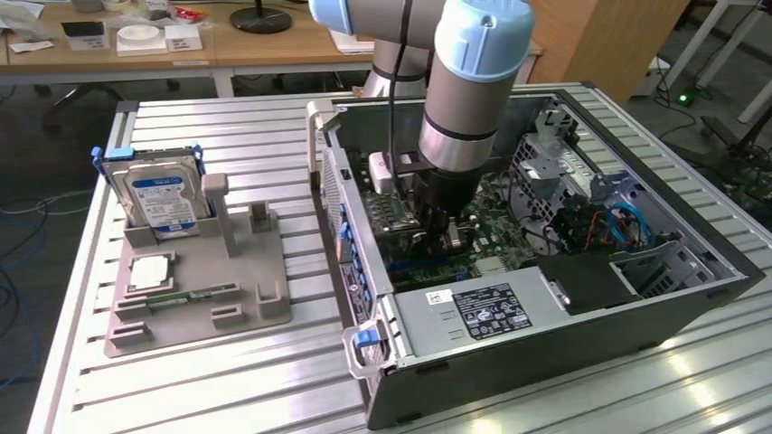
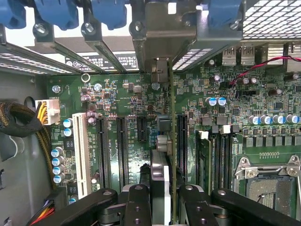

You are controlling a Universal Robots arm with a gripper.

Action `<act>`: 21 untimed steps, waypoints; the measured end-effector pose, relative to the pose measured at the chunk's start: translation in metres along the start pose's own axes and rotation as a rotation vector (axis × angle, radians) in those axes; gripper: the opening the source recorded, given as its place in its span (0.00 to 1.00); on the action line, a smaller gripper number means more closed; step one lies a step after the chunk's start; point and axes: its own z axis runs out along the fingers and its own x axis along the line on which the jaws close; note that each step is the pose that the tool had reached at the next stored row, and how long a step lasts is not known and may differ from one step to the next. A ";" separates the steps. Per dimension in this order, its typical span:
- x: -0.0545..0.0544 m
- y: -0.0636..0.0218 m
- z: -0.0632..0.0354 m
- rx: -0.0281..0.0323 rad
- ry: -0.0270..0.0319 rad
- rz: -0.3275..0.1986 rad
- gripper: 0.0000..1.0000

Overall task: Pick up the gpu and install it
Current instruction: 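Insert the gpu into the slot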

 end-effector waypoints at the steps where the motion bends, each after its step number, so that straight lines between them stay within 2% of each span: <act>1: 0.000 0.0000 0.0000 -0.0001 0.0000 0.000 0.28; 10: 0.000 0.0010 0.0020 0.0000 0.0000 0.000 0.28; 21: 0.000 0.0014 0.0100 -0.0003 0.0006 0.000 0.28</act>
